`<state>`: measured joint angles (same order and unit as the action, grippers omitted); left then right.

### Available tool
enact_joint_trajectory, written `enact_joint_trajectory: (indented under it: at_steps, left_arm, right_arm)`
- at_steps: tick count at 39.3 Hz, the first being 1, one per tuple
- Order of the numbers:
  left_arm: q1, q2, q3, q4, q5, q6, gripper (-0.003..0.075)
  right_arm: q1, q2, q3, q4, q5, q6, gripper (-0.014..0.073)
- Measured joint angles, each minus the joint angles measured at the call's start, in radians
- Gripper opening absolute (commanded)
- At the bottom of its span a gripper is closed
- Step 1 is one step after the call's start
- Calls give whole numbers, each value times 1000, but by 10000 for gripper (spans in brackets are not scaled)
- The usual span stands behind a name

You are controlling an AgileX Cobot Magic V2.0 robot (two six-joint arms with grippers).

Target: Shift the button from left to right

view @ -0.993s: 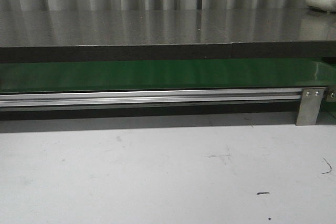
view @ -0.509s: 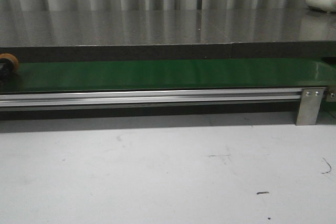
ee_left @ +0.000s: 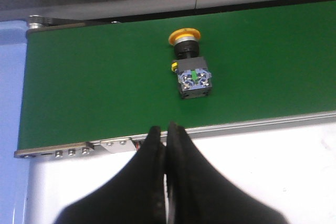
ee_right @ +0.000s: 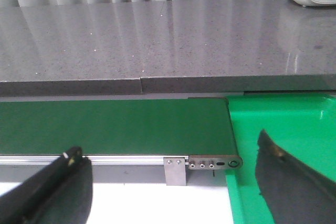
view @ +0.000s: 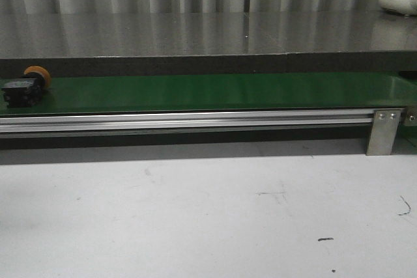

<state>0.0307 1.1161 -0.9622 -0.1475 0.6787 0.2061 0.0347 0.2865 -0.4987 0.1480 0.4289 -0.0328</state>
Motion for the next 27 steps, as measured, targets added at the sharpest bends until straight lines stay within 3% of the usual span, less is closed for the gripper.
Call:
enact_joint_trajectory:
  at_steps: [13,27]
  left_arm:
    - [0,-435,340,0,-169,0,-21]
    - [0,-908,546,0,-195,0,-21]
  right_arm:
    - [0,0,0,0,0,0,644]
    - [0,0,0,0,0,0,644]
